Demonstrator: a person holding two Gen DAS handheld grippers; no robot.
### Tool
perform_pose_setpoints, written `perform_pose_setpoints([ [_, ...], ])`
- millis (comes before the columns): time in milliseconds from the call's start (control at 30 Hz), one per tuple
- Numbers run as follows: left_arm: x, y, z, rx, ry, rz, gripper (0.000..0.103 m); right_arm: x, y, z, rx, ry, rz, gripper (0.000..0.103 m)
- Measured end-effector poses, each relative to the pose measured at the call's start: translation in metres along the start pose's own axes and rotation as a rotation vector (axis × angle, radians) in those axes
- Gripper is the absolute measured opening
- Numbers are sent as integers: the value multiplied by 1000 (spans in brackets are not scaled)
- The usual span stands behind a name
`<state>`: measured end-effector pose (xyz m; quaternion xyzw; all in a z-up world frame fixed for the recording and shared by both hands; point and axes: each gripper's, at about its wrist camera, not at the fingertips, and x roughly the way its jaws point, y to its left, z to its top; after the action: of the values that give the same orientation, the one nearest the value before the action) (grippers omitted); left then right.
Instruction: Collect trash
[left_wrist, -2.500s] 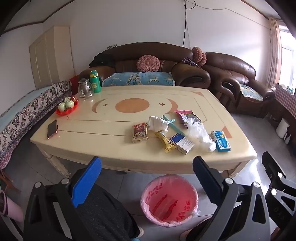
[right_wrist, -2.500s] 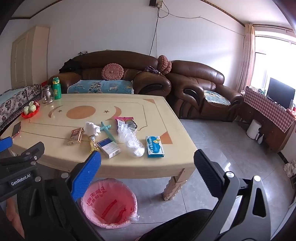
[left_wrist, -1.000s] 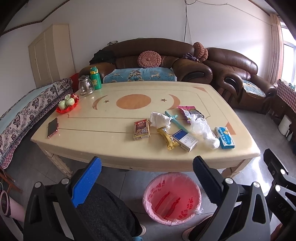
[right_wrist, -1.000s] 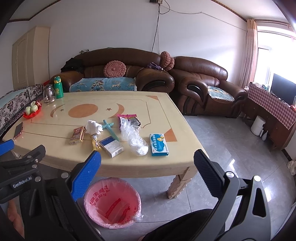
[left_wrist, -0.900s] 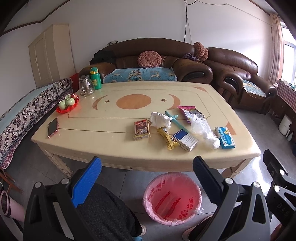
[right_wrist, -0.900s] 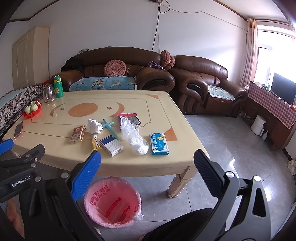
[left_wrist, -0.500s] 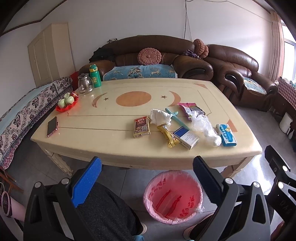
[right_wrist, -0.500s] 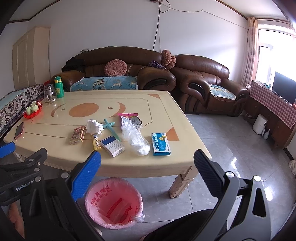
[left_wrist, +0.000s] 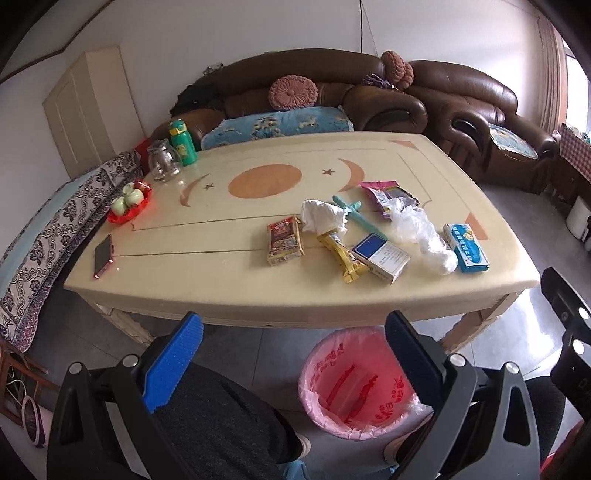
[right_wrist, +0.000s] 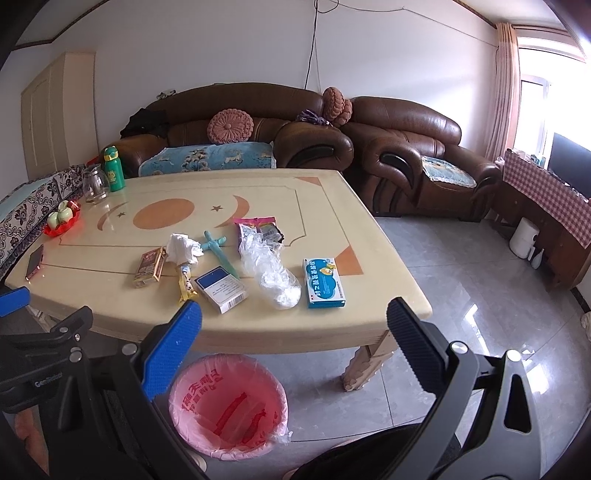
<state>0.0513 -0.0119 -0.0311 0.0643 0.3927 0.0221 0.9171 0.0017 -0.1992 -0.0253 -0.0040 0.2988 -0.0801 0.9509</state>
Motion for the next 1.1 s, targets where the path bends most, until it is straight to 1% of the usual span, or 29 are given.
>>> perform_pose_setpoints([
  [100, 5, 1, 5, 0, -4, 15, 97, 6, 0, 1, -8, 2, -8, 98],
  [267, 13, 7, 11, -28, -3, 11, 97, 16, -1, 6, -8, 6, 2, 98],
  [567, 25, 12, 23, -40, -6, 18, 97, 34, 0, 12, -12, 25, 16, 98],
  [767, 37, 13, 28, -44, 3, 21, 97, 47, 0, 16, -18, 34, 8, 98],
  [867, 48, 17, 30, -51, 12, 2, 97, 56, -3, 16, -13, 38, 16, 98],
  [933, 57, 18, 30, -46, 15, 3, 97, 66, -8, 17, -5, 46, 30, 98],
  [1100, 86, 16, 33, -12, 38, -2, 97, 89, -11, 17, -32, 53, -1, 98],
])
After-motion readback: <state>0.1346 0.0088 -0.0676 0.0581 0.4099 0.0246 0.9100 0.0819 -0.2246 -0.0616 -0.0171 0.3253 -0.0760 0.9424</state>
